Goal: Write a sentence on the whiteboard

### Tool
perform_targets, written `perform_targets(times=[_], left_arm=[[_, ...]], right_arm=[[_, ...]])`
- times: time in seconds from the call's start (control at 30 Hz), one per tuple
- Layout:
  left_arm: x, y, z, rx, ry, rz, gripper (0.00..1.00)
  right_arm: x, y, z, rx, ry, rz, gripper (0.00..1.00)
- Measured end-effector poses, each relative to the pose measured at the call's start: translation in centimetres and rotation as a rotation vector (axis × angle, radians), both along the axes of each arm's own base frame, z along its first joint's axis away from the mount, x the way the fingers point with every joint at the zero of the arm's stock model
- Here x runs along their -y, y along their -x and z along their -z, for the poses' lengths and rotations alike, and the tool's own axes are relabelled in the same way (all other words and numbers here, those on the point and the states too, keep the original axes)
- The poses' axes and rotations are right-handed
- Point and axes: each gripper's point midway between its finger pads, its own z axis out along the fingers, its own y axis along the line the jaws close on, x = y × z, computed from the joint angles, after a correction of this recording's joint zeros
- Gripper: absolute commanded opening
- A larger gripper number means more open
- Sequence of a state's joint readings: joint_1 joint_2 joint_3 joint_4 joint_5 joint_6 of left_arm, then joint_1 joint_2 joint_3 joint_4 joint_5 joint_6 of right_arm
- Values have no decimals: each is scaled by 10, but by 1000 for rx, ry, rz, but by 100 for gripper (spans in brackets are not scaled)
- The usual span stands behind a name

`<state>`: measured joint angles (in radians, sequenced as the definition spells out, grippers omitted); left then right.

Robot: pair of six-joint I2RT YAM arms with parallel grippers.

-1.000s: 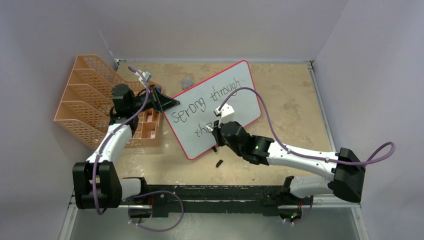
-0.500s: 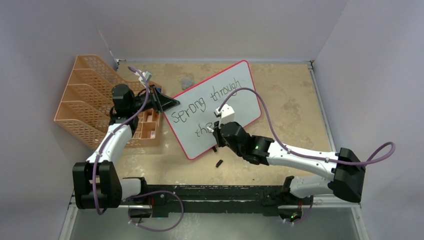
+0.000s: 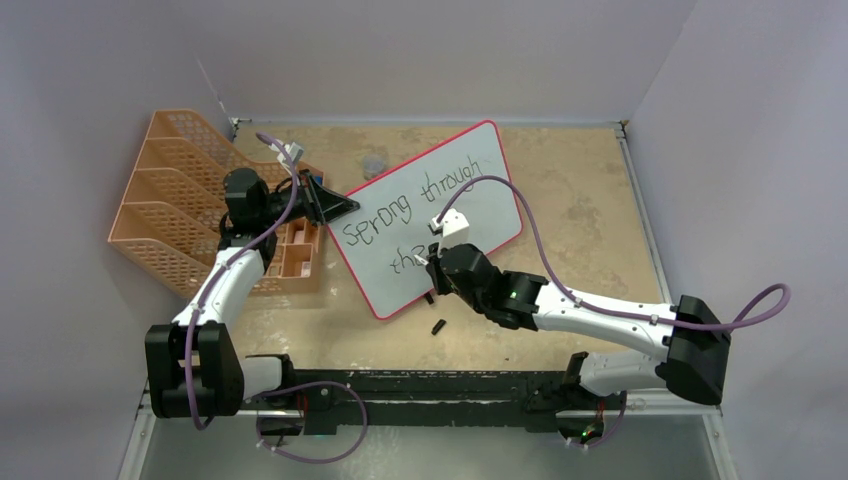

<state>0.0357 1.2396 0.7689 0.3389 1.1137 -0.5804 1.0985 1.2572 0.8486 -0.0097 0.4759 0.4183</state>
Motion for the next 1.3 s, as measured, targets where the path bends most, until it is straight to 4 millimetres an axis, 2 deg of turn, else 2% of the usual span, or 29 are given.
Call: perform_targets(times=[0.7, 1.1, 1.3], left_arm=[[0, 0, 0, 0, 0, -2, 0], [0, 0, 0, 0, 0, -2, 0], [0, 0, 0, 0, 0, -1, 0]], right_arm=[[1, 1, 6, -10, 19, -2, 0], [0, 0, 4, -1, 24, -7, 0], [-3, -3, -4, 15, 6, -7, 0]])
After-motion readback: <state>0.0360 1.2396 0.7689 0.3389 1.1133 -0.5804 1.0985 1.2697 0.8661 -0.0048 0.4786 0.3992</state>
